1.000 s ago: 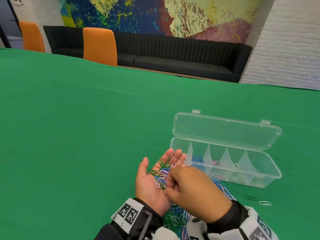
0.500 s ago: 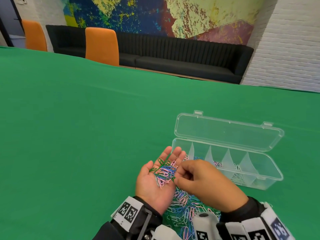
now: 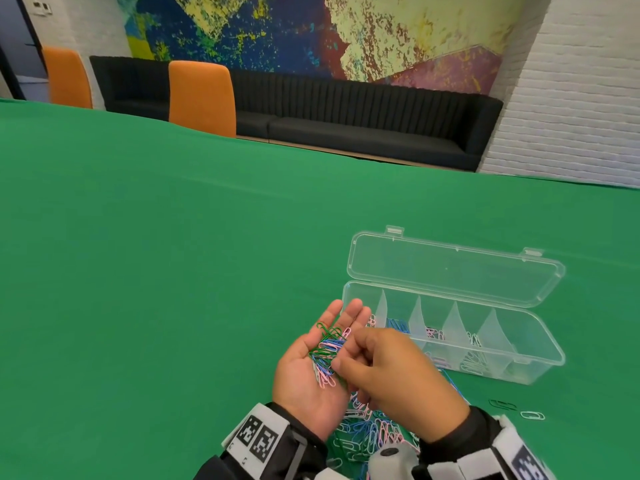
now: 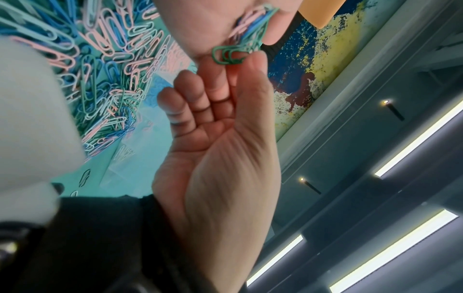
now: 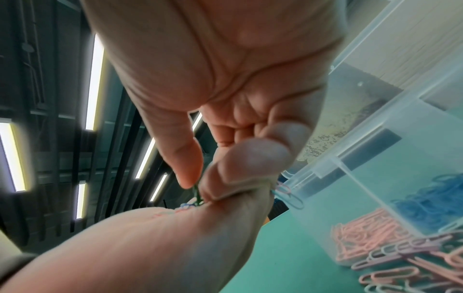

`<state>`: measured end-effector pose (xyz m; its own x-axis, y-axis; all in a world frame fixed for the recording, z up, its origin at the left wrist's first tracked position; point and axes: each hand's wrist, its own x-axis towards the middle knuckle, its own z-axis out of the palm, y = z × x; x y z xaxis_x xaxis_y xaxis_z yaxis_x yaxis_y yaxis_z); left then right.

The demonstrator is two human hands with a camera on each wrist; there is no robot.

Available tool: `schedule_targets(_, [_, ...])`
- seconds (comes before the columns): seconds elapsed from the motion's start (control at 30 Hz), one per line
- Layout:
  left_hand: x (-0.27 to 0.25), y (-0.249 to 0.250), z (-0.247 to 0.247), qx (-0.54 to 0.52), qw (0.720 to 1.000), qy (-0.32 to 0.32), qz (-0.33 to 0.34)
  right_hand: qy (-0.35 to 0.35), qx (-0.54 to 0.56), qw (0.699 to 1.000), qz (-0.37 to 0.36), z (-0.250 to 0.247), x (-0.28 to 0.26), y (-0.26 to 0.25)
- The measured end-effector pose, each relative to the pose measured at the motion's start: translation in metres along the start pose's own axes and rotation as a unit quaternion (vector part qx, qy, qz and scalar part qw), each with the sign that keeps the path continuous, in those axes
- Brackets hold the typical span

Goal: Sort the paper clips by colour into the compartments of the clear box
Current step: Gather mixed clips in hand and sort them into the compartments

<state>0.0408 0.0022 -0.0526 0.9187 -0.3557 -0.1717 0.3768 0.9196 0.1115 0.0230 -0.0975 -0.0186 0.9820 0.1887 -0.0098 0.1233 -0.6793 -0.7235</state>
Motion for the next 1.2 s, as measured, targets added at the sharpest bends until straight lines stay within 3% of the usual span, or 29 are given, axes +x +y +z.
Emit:
schedule_targets(0.53, [-0.002,-0.005,-0.002,0.017,1.000,0.011,-0.006,0.000,-0.120,0.991,-0.065,-0.001,-0.005,-0.011])
schedule_targets(0.73, [-0.001,-0.007,-0.010,0.019,1.000,-0.016,-0.017,0.004,-0.156,0.983,-0.095,-0.002,-0.008,-0.015])
schedule_targets(1.2, [0.001,-0.004,-0.013,0.012,0.999,-0.023,-0.019,0.022,-0.091,0.989,-0.112,0.000,-0.003,-0.007])
